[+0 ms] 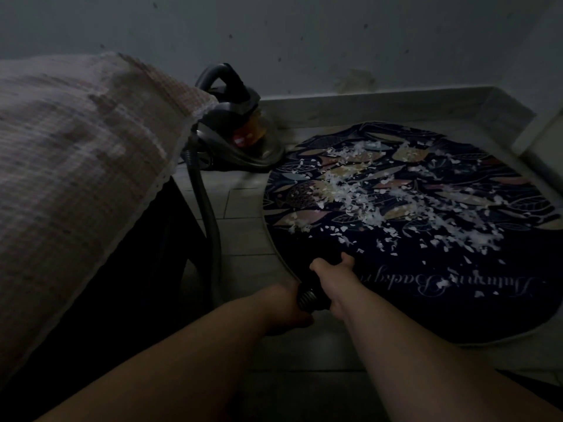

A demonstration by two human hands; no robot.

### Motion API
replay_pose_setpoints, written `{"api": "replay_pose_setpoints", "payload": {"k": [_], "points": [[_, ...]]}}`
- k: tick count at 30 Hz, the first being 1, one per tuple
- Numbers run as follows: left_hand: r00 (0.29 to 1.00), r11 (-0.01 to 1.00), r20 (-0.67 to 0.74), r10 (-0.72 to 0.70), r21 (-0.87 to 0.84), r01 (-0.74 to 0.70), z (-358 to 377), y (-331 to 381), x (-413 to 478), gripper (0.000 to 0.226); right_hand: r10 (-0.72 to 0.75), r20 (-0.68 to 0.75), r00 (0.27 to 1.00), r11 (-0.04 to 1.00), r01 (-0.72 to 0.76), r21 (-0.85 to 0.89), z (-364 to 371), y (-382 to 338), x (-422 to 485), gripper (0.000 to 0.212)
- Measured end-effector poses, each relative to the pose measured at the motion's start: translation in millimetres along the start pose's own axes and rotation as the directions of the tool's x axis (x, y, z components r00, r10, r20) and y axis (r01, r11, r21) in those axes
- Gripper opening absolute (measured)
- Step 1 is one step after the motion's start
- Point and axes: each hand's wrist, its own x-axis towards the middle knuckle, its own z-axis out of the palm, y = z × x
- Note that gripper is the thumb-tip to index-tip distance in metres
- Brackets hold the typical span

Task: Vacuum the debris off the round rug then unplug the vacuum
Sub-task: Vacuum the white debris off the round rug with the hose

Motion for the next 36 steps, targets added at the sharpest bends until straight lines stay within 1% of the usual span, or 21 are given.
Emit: {"api": "replay_pose_setpoints", "payload": {"k": [3, 9, 14, 19, 23, 27, 33, 36], "points": [[0.998, 0.999, 0.025, 0.053, -0.003, -0.053, 8, 16, 9, 0.055, 0.013, -0.069, 0.998, 1.0, -0.012, 0.01, -22, 1, 0, 0.088], [0.985, 0.989, 0.101, 0.139, 0.026, -0.143, 22, 49, 22, 0.06, 0.026, -0.175, 0.984, 0.995, -0.009, 0.098, -66, 8, -4, 0.086], [0.972, 0.978, 0.134, 0.193, 0.05, -0.201, 32, 74, 34, 0.068, 0.042, -0.269, 0.962, 0.987, 0.001, 0.158, -97, 11, -6, 0.086], [0.958, 0.97, 0.172, 0.23, 0.041, -0.24, 40, 100, 47, 0.066, 0.075, -0.326, 0.942, 0.975, -0.001, 0.221, -125, 12, -4, 0.087], [0.947, 0.958, 0.181, 0.266, 0.061, -0.281, 45, 120, 55, 0.067, 0.074, -0.345, 0.936, 0.968, 0.017, 0.252, -146, 15, -2, 0.087], [0.944, 0.957, 0.196, 0.264, 0.067, -0.282, 47, 128, 63, 0.066, 0.064, -0.348, 0.935, 0.964, 0.032, 0.263, -155, 16, 5, 0.087], [0.949, 0.959, 0.157, 0.274, 0.029, -0.282, 36, 114, 66, 0.071, 0.033, -0.281, 0.959, 0.968, 0.039, 0.247, -143, 7, 16, 0.087], [0.957, 0.966, 0.141, 0.255, 0.01, -0.259, 30, 102, 65, 0.071, 0.026, -0.252, 0.967, 0.974, 0.031, 0.222, -128, 1, 20, 0.088]]}}
